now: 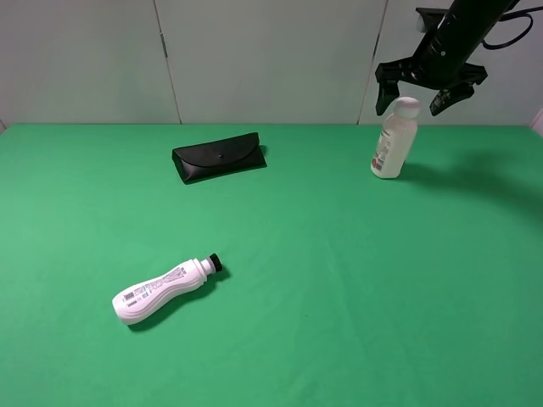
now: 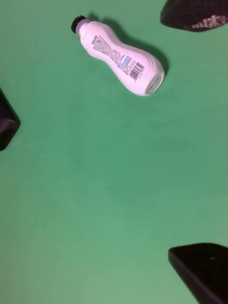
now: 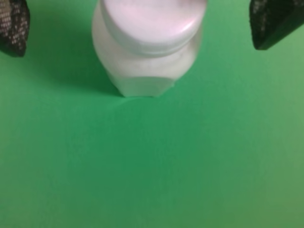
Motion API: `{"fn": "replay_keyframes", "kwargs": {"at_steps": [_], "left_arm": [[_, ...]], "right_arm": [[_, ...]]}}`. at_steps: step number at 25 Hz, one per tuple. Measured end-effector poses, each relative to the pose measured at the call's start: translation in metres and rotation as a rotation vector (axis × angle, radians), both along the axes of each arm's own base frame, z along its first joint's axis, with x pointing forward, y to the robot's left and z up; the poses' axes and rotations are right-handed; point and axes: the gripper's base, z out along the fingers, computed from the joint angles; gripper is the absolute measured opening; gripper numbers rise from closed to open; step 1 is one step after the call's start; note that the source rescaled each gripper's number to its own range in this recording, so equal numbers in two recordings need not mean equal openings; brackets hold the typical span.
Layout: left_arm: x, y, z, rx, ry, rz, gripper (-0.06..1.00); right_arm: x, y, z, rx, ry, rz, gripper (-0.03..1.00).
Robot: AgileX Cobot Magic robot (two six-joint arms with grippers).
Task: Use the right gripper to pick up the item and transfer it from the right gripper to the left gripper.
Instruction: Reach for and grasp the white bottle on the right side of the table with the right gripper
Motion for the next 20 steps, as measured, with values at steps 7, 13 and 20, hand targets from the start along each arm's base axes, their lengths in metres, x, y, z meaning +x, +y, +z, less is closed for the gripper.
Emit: {"fn": "replay_keyframes", "kwargs": {"at_steps": [7, 13, 20], "left_arm": [[0.000, 0.000, 0.000, 0.000, 0.000, 0.000, 0.76], [0.000, 0.000, 0.000, 0.000, 0.000, 0.000, 0.76], [0.000, 0.000, 0.000, 0.000, 0.000, 0.000, 0.76]], "right_arm": [[0.004, 0.000, -0.013, -0.003, 0.023, 0.000, 1.00], [0.006, 0.001, -0.022, -0.004, 0.034, -0.001, 1.00], [0.007, -0.001, -0.021, -0.022, 0.025, 0.003, 1.00]]}}
